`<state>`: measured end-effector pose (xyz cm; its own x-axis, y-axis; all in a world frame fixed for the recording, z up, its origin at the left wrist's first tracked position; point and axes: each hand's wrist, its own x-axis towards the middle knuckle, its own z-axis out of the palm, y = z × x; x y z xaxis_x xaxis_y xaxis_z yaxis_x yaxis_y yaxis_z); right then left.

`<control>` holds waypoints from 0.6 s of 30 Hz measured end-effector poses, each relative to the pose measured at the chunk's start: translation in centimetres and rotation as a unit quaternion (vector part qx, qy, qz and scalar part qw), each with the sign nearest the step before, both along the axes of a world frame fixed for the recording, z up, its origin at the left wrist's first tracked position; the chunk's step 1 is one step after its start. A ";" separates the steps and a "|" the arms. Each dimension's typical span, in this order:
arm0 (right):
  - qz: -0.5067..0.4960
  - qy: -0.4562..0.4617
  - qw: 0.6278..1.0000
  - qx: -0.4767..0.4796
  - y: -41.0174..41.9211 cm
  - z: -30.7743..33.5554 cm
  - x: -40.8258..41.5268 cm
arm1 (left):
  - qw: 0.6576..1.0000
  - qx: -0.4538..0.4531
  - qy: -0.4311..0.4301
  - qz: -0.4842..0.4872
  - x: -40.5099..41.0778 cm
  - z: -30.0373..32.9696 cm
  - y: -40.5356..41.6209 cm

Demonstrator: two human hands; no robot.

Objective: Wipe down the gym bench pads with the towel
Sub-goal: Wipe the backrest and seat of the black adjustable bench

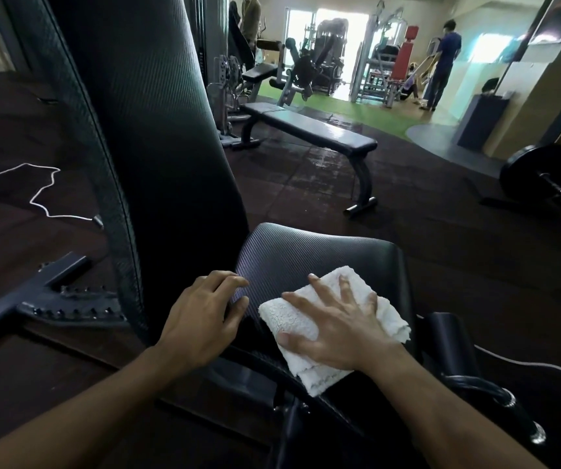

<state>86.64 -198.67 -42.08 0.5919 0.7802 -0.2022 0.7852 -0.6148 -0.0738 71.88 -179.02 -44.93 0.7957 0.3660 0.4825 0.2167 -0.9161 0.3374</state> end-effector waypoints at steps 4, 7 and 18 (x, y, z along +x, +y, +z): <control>-0.018 0.015 1.000 0.010 -0.1 -0.3 -0.2 | 1.000 0.011 -0.007 -0.006 0.0 0.4 -0.1; -0.035 0.005 0.999 0.015 -0.2 -0.4 -0.7 | 1.000 0.013 -0.001 -0.007 0.1 0.4 0.1; -0.077 -0.042 0.993 0.084 -0.1 -1.1 -3.9 | 0.998 0.034 0.052 -0.022 0.0 1.1 0.5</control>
<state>82.78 -198.77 -43.14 0.7155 0.6983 -0.0225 0.6911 -0.7121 -0.1231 71.86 -178.52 -43.79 0.8571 0.2995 0.4191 0.2068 -0.9452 0.2525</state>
